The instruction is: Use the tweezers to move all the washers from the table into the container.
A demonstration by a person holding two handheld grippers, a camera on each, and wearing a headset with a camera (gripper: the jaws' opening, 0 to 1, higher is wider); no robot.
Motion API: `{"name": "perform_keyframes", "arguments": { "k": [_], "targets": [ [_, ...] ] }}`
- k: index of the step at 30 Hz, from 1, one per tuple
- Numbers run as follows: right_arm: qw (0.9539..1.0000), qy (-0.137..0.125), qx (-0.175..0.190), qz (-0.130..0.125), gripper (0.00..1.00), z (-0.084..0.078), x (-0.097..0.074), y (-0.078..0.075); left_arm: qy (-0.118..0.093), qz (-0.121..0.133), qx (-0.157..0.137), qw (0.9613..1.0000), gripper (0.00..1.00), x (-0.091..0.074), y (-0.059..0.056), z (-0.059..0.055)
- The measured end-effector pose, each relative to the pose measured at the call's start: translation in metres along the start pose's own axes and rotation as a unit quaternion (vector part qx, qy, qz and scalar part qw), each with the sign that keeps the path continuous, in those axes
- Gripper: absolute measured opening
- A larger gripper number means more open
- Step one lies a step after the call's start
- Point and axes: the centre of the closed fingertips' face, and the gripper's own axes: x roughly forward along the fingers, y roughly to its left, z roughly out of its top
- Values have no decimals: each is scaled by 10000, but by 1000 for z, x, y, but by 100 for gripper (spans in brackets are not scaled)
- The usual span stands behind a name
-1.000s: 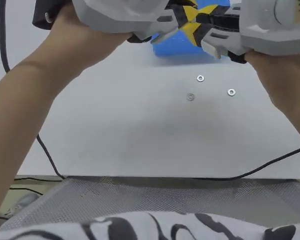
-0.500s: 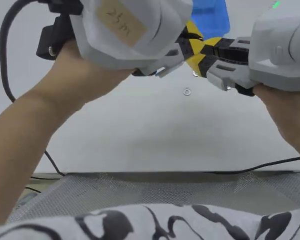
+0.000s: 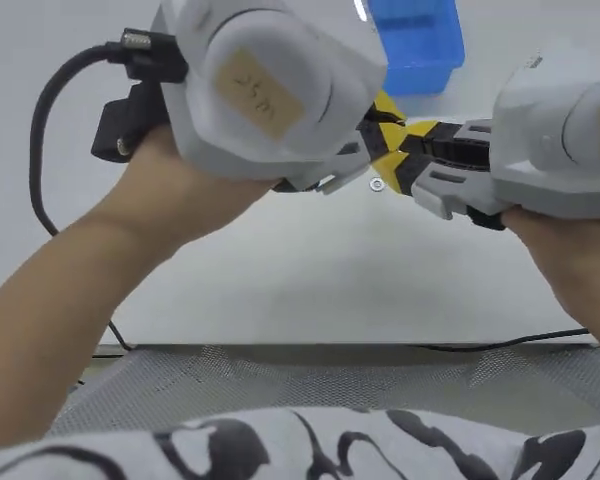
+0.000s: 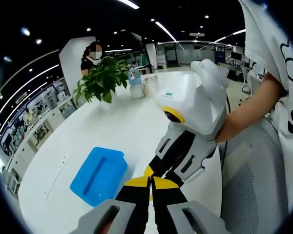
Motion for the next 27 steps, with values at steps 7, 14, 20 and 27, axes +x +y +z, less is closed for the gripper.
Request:
{"name": "perform_keyframes", "arguments": {
  "k": [7, 14, 20, 27],
  "targets": [
    [9998, 104, 137, 88, 9, -7, 6, 3, 102, -43, -26, 9999, 0, 4, -3, -9],
    [9998, 172, 122, 74, 9, -11, 7, 2, 141, -33, 48, 9999, 0, 8, -5, -13],
    [9995, 265, 107, 94, 9, -16, 12, 1, 209, -64, 60, 9997, 0, 11, -5, -18],
    [9996, 267, 74, 108, 9, -15, 15, -2, 239, -23, 144, 9996, 0, 12, -2, -18]
  ]
}}
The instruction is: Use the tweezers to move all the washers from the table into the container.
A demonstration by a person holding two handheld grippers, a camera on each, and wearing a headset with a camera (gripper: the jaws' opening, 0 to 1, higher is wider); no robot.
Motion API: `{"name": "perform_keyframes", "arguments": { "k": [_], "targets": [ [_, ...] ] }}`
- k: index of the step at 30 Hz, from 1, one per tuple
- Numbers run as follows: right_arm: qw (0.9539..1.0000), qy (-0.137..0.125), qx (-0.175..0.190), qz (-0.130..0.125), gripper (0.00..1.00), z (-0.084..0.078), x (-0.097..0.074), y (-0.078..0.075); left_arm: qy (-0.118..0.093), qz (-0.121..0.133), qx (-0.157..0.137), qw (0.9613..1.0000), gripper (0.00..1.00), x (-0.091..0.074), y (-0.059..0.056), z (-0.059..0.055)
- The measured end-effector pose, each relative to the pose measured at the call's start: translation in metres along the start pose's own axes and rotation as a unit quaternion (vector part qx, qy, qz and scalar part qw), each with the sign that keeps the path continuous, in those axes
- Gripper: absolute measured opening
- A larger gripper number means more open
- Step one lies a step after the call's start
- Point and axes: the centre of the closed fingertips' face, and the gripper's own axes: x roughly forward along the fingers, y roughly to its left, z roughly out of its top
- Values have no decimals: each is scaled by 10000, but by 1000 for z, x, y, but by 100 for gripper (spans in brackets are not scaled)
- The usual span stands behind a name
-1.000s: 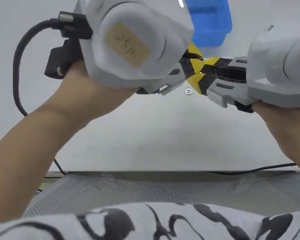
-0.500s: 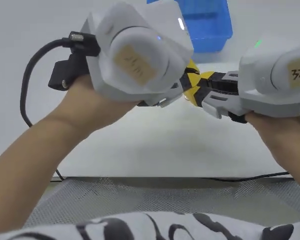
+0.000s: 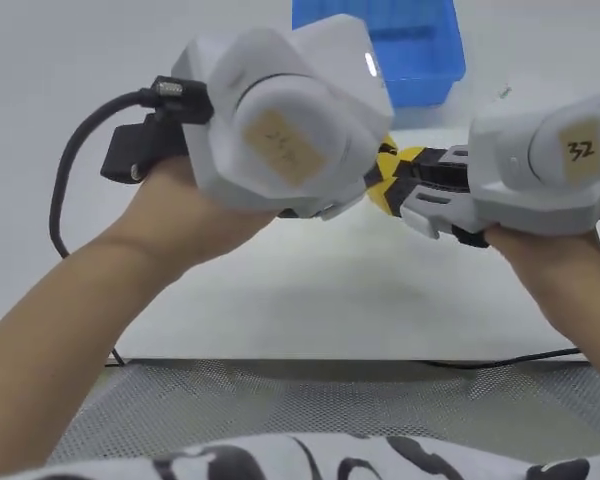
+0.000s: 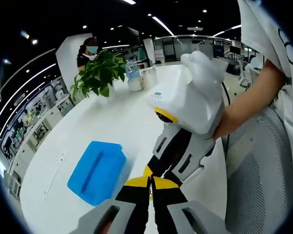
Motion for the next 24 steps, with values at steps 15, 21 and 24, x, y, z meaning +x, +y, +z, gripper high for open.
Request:
{"name": "perform_keyframes", "arguments": {
  "k": [15, 21, 24],
  "targets": [
    [9989, 147, -441, 7, 6, 1, 2, -4, -77, 16, -127, 9999, 0, 6, 6, 4],
    [9994, 139, -326, 47, 7, 2, 3, -2, -60, 18, -157, 9999, 0, 2, 5, 2],
    [9991, 140, -387, 43, 7, 3, 3, -1, -59, 29, -158, 9999, 0, 0, 6, 2]
  ]
}}
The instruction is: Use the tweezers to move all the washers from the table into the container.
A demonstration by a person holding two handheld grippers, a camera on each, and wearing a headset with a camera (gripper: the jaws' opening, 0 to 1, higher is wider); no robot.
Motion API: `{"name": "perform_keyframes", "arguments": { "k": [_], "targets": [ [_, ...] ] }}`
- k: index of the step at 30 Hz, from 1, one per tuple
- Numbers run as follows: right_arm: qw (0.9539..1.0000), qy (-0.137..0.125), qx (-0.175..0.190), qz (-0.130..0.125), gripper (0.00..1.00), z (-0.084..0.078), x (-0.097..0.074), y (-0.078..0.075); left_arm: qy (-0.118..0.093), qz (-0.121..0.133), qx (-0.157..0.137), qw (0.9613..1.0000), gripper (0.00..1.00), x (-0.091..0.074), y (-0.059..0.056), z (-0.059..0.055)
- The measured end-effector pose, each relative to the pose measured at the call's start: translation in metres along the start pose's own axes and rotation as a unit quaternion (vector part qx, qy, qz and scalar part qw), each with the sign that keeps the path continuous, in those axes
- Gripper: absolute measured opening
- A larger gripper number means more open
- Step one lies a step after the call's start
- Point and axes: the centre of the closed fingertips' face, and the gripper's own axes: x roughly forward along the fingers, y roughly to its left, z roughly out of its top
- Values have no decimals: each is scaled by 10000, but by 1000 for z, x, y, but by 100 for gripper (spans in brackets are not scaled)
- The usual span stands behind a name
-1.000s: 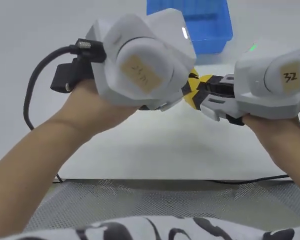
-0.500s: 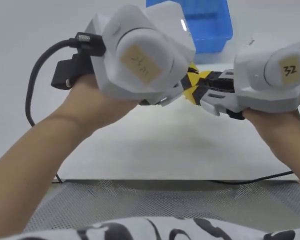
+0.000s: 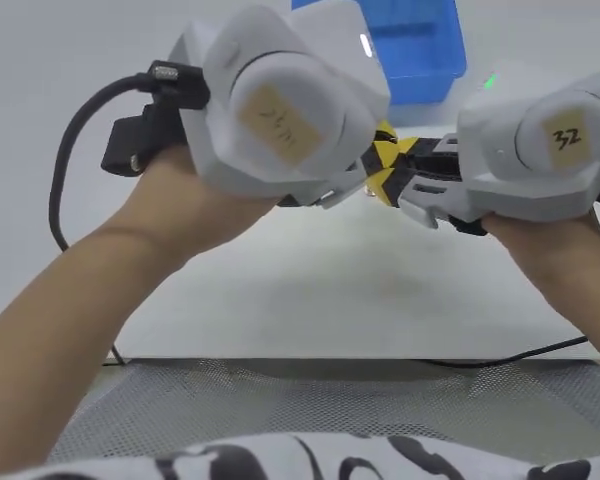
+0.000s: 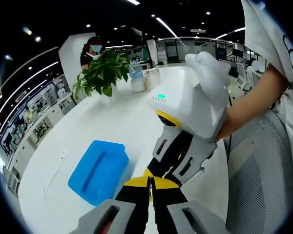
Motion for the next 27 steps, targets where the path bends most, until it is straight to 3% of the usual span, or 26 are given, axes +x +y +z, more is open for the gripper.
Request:
{"name": "perform_keyframes", "arguments": {
  "k": [2, 8, 14, 25, 27],
  "targets": [
    [9999, -14, -149, -57, 7, 3, -1, -1, -31, 23, 19, 10000, 0, -1, 1, 2],
    [10000, 57, -65, -6, 6, -1, 2, -2, -29, -19, -33, 10000, 0, 2, 2, -1],
    [9997, 81, -204, -69, 6, 0, 2, -3, -15, -7, 4, 10000, 0, 2, 4, -1],
    [9999, 85, -96, 9, 6, 0, 4, -5, -40, 9, -128, 9999, 0, 4, 9, -3],
    [9995, 148, -261, -25, 5, -1, 3, -5, -24, -5, -89, 10000, 0, 5, 8, -2]
  ]
}}
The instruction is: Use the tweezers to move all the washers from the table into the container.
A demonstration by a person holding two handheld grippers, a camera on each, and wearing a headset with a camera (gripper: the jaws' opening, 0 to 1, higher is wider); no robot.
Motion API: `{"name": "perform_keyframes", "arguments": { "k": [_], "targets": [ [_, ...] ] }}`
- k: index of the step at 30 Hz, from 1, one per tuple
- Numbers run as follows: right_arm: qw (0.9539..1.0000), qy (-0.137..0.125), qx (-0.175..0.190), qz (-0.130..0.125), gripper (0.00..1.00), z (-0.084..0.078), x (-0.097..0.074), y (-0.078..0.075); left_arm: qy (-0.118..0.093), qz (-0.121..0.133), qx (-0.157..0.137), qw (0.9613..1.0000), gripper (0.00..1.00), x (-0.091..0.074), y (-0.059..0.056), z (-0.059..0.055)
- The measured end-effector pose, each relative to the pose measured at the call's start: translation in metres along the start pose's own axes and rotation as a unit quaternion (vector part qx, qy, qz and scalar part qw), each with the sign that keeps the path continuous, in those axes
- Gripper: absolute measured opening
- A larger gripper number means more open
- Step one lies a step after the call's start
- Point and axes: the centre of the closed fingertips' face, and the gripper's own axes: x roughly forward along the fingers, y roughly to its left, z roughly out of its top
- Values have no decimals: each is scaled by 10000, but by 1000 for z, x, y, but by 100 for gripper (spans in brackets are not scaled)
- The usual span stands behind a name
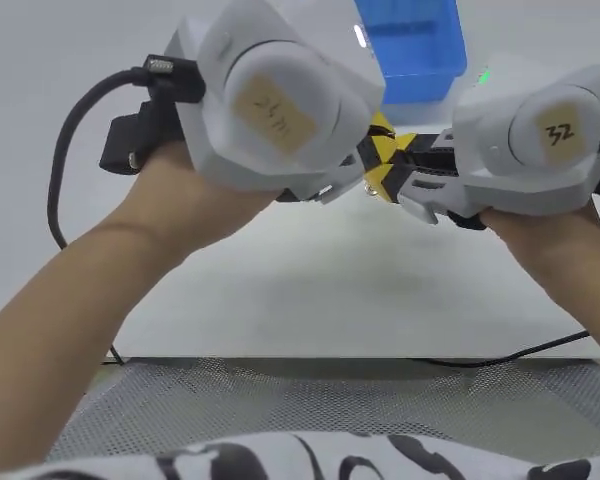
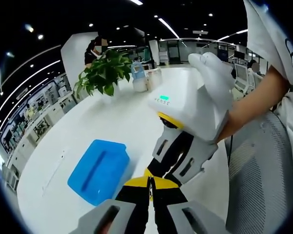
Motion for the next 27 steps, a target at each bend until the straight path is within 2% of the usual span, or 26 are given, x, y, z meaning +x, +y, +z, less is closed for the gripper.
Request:
{"name": "perform_keyframes", "arguments": {
  "k": [2, 8, 12, 15, 18, 27],
  "targets": [
    [9996, 64, -278, -42, 5, -1, -1, 1, 35, -40, 37, 10000, 0, 0, -2, 0],
    [9995, 36, -307, -101, 4, 4, -6, 3, 49, -73, 153, 9998, 0, -5, -5, 4],
    [9990, -41, -398, -175, 4, 15, -12, 0, -23, -50, 273, 9996, 0, -12, -1, 14],
    [9986, -186, -428, -262, 4, 29, -19, -6, -125, 20, 339, 9993, 0, -19, 4, 25],
    [9977, -331, -471, -345, 4, 40, -23, -12, -261, 207, 384, 9987, 0, -24, 13, 37],
    [9949, -566, -635, -548, 4, 65, -24, -32, -389, 522, 496, 9966, 0, -30, 32, 51]
  ]
}}
